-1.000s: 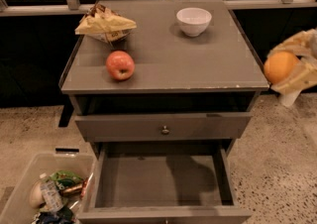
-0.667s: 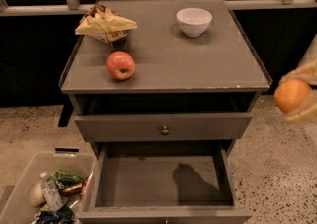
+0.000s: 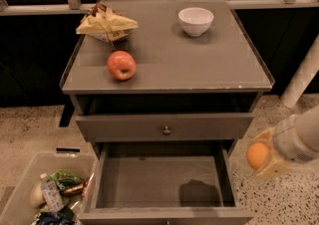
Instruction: Place orange into middle drawer
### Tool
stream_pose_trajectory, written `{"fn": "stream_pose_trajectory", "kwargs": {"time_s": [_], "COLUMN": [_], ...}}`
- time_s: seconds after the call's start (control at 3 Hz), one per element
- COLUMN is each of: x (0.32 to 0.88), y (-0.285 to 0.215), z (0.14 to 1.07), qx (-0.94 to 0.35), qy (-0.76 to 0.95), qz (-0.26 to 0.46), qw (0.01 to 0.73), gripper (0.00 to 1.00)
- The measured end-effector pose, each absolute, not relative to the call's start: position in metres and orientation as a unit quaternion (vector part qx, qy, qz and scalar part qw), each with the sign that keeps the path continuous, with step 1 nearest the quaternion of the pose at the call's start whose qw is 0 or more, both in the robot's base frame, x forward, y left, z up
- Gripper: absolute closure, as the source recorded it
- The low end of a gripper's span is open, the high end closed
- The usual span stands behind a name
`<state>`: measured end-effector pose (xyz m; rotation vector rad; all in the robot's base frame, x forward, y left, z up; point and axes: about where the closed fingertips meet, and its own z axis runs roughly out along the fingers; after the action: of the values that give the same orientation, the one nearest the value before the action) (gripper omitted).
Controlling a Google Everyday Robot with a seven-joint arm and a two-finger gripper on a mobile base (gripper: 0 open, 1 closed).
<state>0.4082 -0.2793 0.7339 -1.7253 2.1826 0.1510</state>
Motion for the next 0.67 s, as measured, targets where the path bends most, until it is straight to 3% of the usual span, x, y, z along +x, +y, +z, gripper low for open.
{"fn": "stream_pose_trajectory", "kwargs": {"time_s": [0.33, 0.67], "x": [0.421, 0.444], "y": [-0.26, -0.246], "z": [0.654, 0.614], "qx": [-0.618, -0.619], "qy": [0.767, 0.757], "qz": [0.1, 0.132], "qw": [0.143, 0.163], "gripper": [1.0, 1.0]}}
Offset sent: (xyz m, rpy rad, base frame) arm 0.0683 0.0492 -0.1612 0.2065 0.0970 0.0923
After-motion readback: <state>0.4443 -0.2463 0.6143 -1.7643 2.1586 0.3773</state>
